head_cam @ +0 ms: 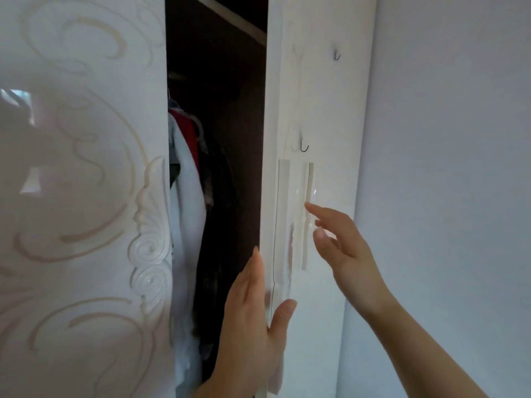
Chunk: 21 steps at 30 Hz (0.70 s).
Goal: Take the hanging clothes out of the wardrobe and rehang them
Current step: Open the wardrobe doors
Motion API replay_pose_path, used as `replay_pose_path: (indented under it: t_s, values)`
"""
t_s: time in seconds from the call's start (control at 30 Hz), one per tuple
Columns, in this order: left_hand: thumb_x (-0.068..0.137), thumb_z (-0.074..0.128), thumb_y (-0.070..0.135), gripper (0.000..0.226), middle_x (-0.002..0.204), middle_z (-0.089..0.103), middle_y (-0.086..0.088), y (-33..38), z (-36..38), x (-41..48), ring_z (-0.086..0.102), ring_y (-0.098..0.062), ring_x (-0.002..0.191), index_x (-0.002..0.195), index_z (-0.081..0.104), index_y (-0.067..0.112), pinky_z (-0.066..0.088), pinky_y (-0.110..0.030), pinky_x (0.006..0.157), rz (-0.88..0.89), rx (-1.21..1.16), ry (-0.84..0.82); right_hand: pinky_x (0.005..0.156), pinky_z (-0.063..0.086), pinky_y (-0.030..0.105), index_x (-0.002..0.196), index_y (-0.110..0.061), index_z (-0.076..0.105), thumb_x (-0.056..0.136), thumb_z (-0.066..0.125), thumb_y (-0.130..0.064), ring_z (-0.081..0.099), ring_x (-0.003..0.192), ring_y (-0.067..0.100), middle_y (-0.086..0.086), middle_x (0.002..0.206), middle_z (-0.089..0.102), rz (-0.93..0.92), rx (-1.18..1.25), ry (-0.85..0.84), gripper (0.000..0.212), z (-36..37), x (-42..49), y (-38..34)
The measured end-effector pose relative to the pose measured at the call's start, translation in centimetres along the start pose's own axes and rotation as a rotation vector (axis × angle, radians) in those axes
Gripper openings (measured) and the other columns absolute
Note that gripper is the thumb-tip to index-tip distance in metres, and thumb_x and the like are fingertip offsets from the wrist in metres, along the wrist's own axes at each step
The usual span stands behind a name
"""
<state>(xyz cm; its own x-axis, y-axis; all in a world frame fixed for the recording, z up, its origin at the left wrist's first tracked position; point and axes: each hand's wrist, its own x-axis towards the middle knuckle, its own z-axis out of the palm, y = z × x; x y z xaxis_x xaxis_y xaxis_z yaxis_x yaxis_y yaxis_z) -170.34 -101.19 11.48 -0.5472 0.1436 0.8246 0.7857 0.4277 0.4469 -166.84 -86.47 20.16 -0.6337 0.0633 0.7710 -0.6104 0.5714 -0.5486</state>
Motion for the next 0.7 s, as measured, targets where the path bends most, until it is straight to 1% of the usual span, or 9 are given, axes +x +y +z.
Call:
replay_pose_path:
  t_s: [0.07, 0.1, 0.17, 0.23, 0.27, 0.4, 0.5, 0.6, 0.7]
  values:
    - [0.083, 0.024, 0.073, 0.079, 0.147, 0.016, 0.016, 1.2, 1.2, -0.4, 0.020, -0.002, 0.134, 0.144, -0.013, 0.038, 0.027, -0.033, 0.109, 0.055, 0.029, 0.006, 0.095, 0.027, 0.000, 0.127, -0.049, 0.041, 0.093, 0.039, -0.048, 0.036, 0.122, -0.010, -0.034, 0.126, 0.041, -0.190, -0.261, 0.025, 0.034, -1.6, 0.1, -0.6]
    - [0.087, 0.020, 0.071, 0.075, 0.147, 0.021, 0.008, 1.8, 1.9, -0.5, 0.026, -0.008, 0.133, 0.147, -0.009, 0.036, 0.031, -0.034, 0.108, 0.108, 0.070, 0.014, 0.099, 0.025, 0.005, 0.131, -0.045, 0.039, 0.093, 0.037, -0.047, 0.035, 0.125, -0.005, -0.025, 0.131, 0.041, -0.257, -0.366, 0.031, 0.039, -2.3, 0.2, -0.6]
    - [0.092, 0.017, 0.064, 0.072, 0.142, 0.031, -0.002, 3.2, 3.0, -0.4, 0.034, -0.015, 0.127, 0.149, 0.007, 0.022, 0.032, -0.028, 0.106, 0.188, 0.159, -0.001, 0.101, 0.022, 0.011, 0.136, -0.038, 0.039, 0.093, 0.038, -0.044, 0.034, 0.128, 0.003, -0.012, 0.138, 0.041, -0.303, -0.506, 0.052, 0.044, -3.6, 0.4, -1.1]
    - [0.094, 0.015, 0.061, 0.075, 0.136, 0.042, -0.007, 4.8, 4.1, 0.1, 0.038, -0.018, 0.120, 0.141, 0.027, 0.005, 0.026, -0.026, 0.101, 0.209, 0.211, -0.054, 0.102, 0.020, 0.014, 0.136, -0.032, 0.042, 0.090, 0.048, -0.038, 0.033, 0.127, 0.009, -0.004, 0.140, 0.042, -0.351, -0.623, 0.118, 0.047, -4.9, 0.7, -1.8]
    - [0.094, 0.014, 0.061, 0.076, 0.134, 0.047, -0.010, 5.5, 4.7, 0.1, 0.039, -0.019, 0.119, 0.137, 0.032, 0.001, 0.027, -0.026, 0.100, 0.218, 0.216, -0.073, 0.103, 0.021, 0.018, 0.135, -0.028, 0.045, 0.087, 0.053, -0.035, 0.033, 0.126, 0.013, 0.000, 0.139, 0.044, -0.382, -0.681, 0.156, 0.049, -5.6, 0.8, -2.2]
    - [0.094, 0.012, 0.061, 0.073, 0.136, 0.050, -0.008, 7.4, 7.5, 0.5, 0.045, -0.019, 0.124, 0.138, 0.032, 0.007, 0.030, -0.028, 0.101, 0.240, 0.269, -0.154, 0.105, 0.029, 0.034, 0.131, -0.022, 0.050, 0.080, 0.065, -0.021, 0.040, 0.128, 0.027, 0.007, 0.137, 0.048, -0.503, -0.880, 0.179, 0.054, -8.0, 1.4, -3.1]
    - [0.096, 0.006, 0.057, 0.067, 0.140, 0.045, 0.001, 8.7, 9.4, 1.1, 0.051, -0.019, 0.123, 0.145, 0.025, 0.017, 0.044, -0.030, 0.096, 0.284, 0.323, -0.173, 0.104, 0.034, 0.045, 0.127, -0.017, 0.056, 0.070, 0.075, -0.011, 0.046, 0.125, 0.034, 0.011, 0.132, 0.053, -0.546, -0.984, 0.131, 0.060, -9.3, 1.7, -2.6]
    - [0.094, 0.019, 0.054, 0.064, 0.144, 0.040, 0.001, 8.8, 11.4, 2.0, 0.048, -0.022, 0.126, 0.149, 0.015, 0.022, 0.044, -0.039, 0.096, 0.315, 0.290, -0.171, 0.107, 0.028, 0.046, 0.124, -0.018, 0.059, 0.059, 0.080, -0.005, 0.049, 0.122, 0.036, 0.013, 0.129, 0.055, -0.526, -1.144, 0.109, 0.069, -10.8, 2.6, -1.1]
    - [0.095, 0.011, 0.057, 0.064, 0.141, 0.047, -0.003, 8.2, 13.3, 3.3, 0.048, -0.022, 0.126, 0.145, 0.026, 0.020, 0.047, -0.041, 0.094, 0.259, 0.294, -0.195, 0.109, 0.021, 0.045, 0.123, -0.018, 0.059, 0.059, 0.080, -0.008, 0.049, 0.121, 0.036, 0.014, 0.128, 0.056, -0.461, -1.287, 0.106, 0.068, -12.6, 3.4, 0.9]
